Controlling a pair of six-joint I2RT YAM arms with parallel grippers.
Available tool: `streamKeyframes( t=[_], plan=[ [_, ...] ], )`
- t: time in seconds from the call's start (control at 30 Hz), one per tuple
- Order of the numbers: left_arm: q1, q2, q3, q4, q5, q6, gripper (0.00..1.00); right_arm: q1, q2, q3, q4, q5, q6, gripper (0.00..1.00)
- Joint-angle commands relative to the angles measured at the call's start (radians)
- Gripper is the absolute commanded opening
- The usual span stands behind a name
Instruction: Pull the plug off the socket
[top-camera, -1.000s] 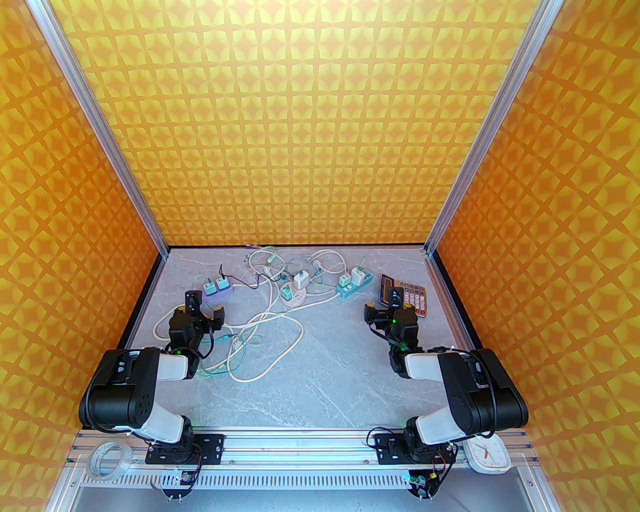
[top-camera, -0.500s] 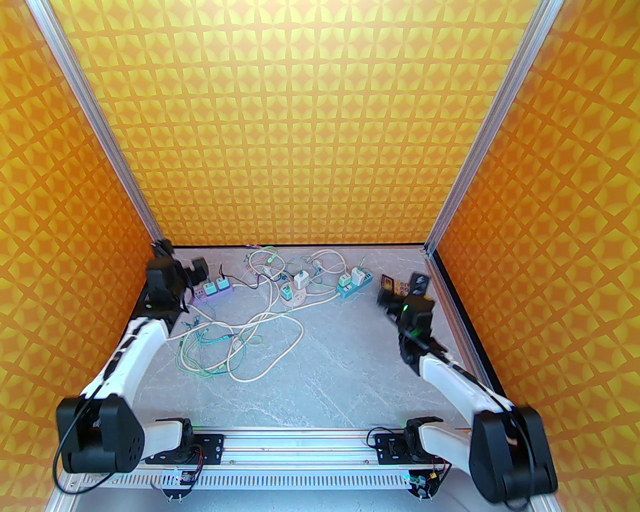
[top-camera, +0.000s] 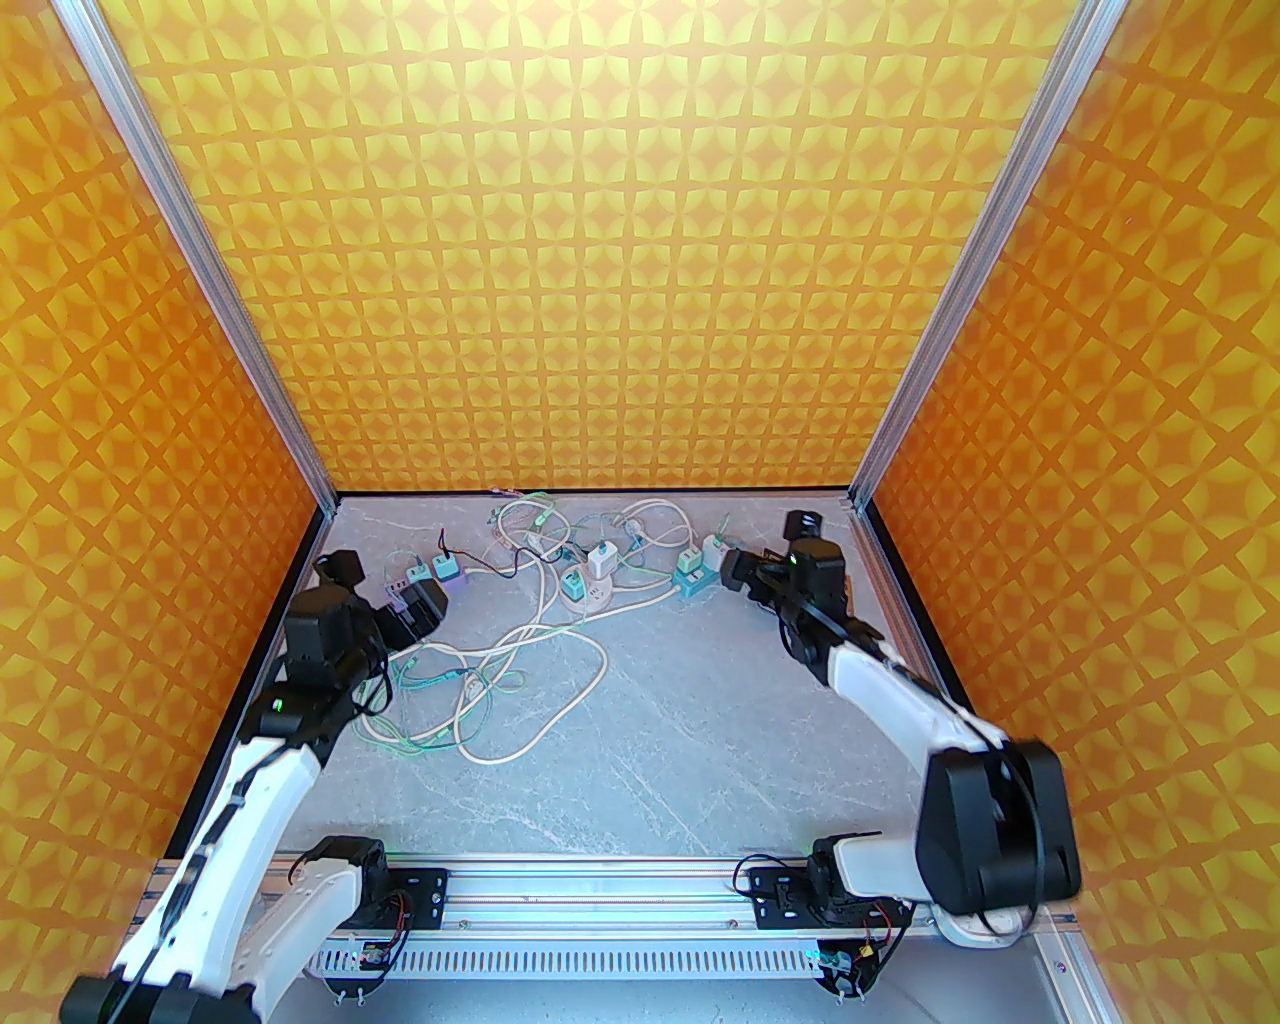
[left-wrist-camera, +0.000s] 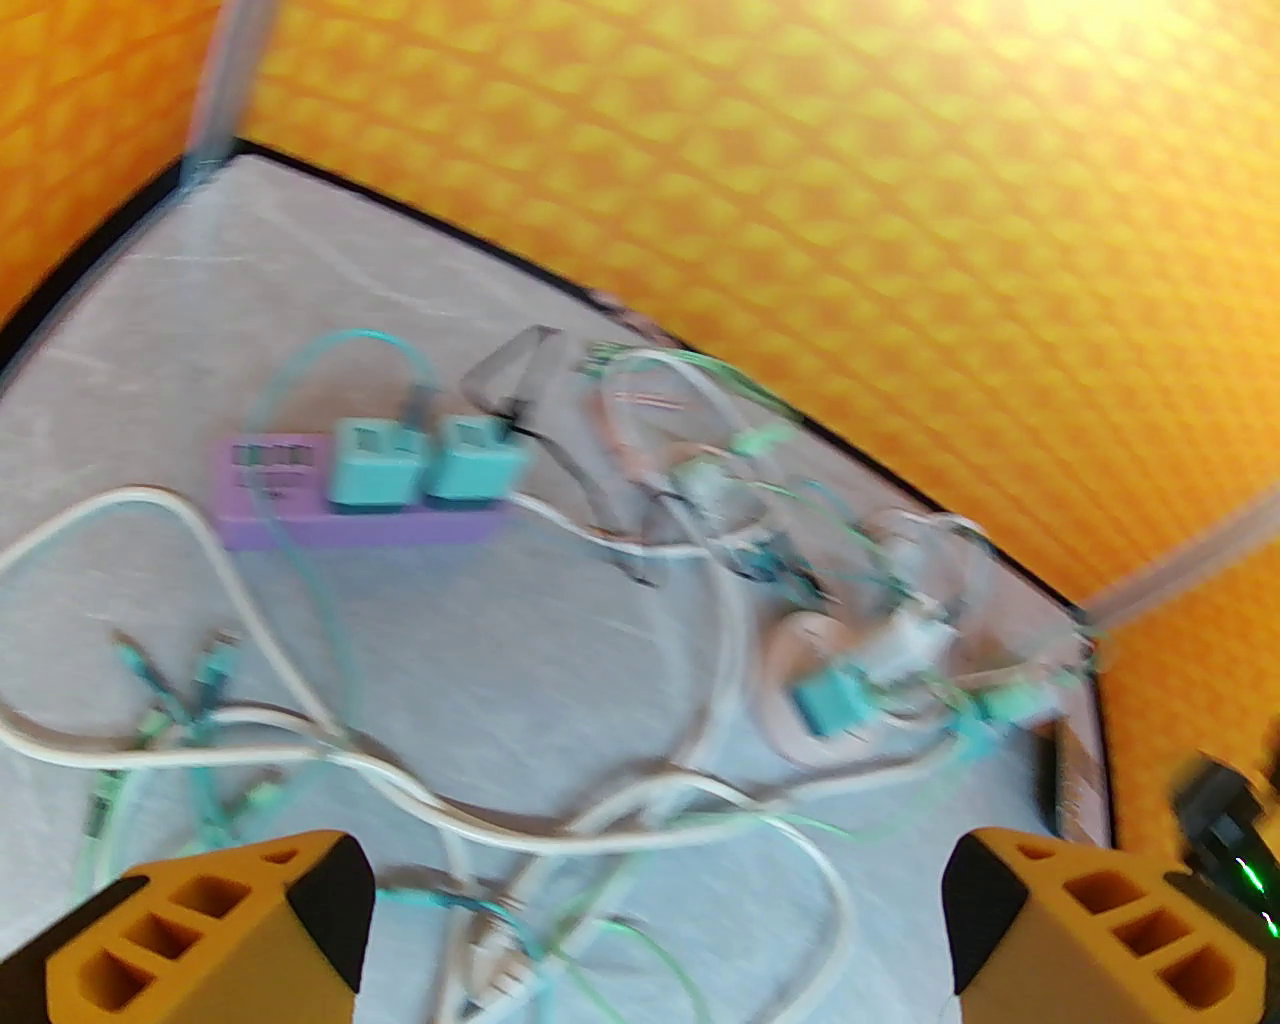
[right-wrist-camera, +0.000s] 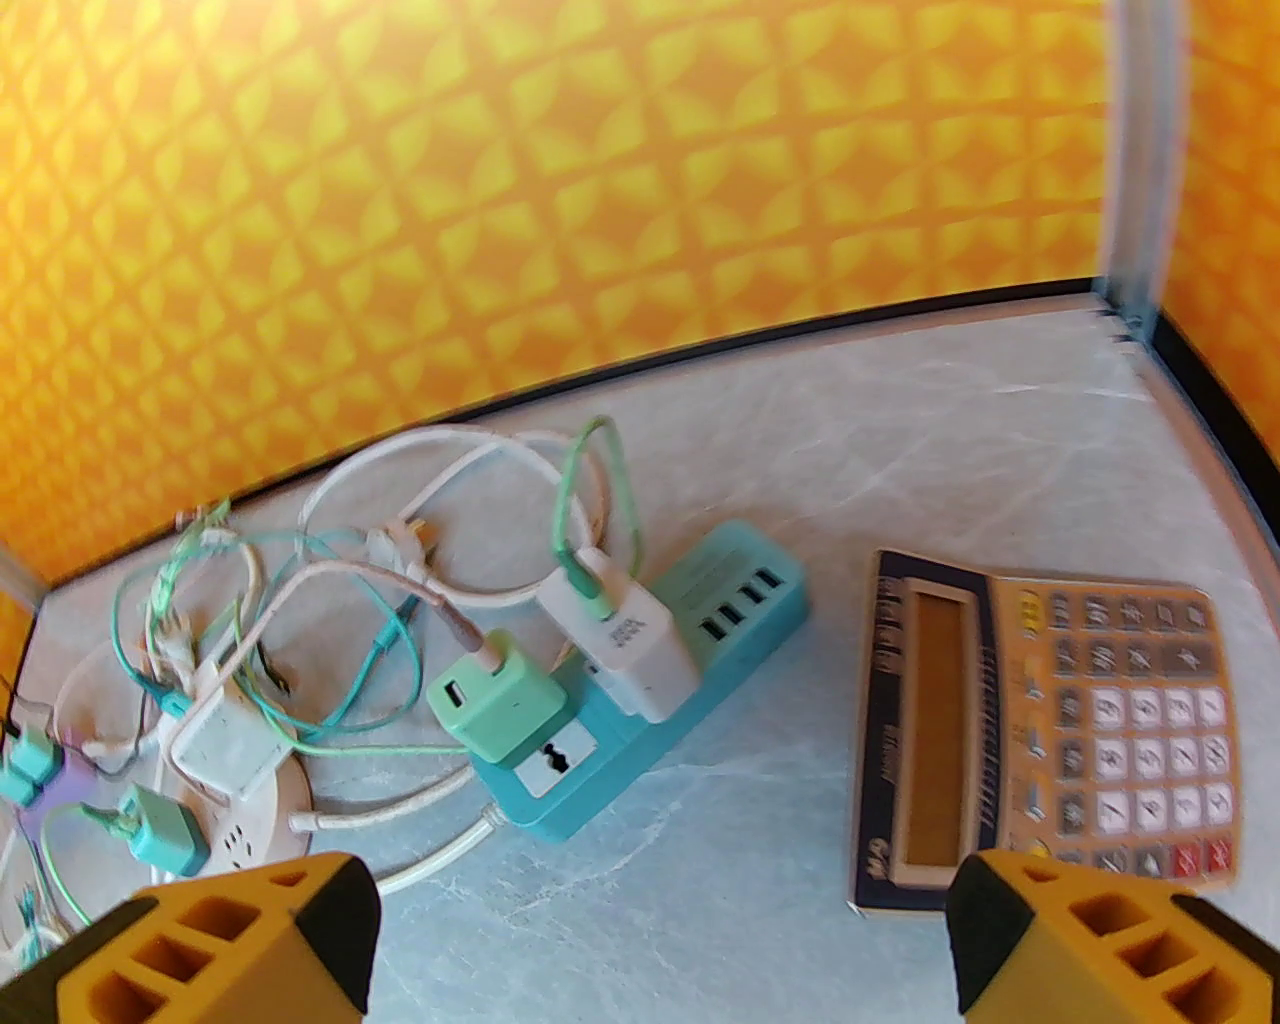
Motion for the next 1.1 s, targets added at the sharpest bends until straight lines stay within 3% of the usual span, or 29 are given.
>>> streamKeyframes(
  t=[0.0,0.23,0.5,0.9,1.07],
  plan=[
    [-0.002,-0.066,-0.061,0.04,0.037,-0.056,0.99,0.006,0.089,0.104,-0.069,-0.058,-0.106,0.91],
    [-0.005,-0.192,-0.162,0.099,0.058,-0.06,0.99,0.006,0.258,0.26,-0.142,-0.076,-0.245,0.74],
    [-0.03,-0.165,-0.14,0.081,0.097,-0.022,0.99,0.006,0.408,0.419,-0.23,-0.088,-0.321,0.59],
    [-0.035,-0.074,-0.122,0.093,0.121,-0.006,0.99,0.006,0.602,0.628,-0.355,-0.098,-0.387,0.57],
    [-0.035,-0.045,-0.116,0.092,0.12,-0.005,0.99,0.005,0.649,0.669,-0.382,-0.115,-0.412,0.51]
  ],
)
